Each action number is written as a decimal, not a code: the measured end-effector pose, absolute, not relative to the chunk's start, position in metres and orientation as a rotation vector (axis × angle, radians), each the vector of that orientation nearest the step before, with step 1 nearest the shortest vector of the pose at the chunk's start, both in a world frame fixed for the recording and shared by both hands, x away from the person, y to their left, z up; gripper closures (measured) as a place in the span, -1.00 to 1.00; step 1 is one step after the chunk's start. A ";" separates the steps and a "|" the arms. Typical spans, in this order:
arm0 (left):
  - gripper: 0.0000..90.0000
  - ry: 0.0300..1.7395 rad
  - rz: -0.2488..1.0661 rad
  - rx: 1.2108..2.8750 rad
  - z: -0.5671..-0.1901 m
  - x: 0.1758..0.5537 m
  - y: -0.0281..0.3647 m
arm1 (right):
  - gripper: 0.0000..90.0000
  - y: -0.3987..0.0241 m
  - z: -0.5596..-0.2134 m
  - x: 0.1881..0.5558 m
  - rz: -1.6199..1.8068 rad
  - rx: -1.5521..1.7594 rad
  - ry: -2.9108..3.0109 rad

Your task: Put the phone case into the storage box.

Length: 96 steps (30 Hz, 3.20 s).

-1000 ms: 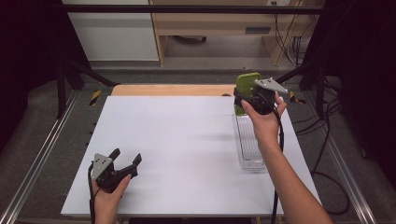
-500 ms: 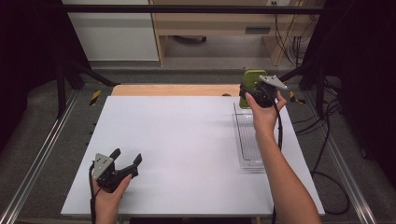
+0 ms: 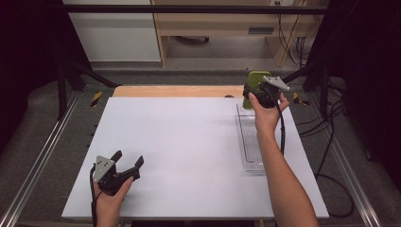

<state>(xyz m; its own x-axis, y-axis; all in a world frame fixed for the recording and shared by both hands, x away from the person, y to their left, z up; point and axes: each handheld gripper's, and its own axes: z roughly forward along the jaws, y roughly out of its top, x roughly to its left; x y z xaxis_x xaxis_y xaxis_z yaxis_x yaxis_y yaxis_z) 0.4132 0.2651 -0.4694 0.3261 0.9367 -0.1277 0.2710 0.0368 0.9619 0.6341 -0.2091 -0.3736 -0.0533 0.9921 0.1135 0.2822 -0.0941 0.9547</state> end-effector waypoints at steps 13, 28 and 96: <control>-0.79 1.165 0.747 1.473 -0.470 0.414 0.265 | -0.64 -0.202 -0.386 0.642 1.146 1.470 1.447; -0.83 1.164 0.743 1.485 -0.470 0.415 0.264 | -0.64 -0.200 -0.413 0.648 1.085 1.508 1.465; -0.89 1.088 0.745 1.504 -0.468 0.413 0.259 | -0.65 -0.196 -0.442 0.653 1.069 1.488 1.484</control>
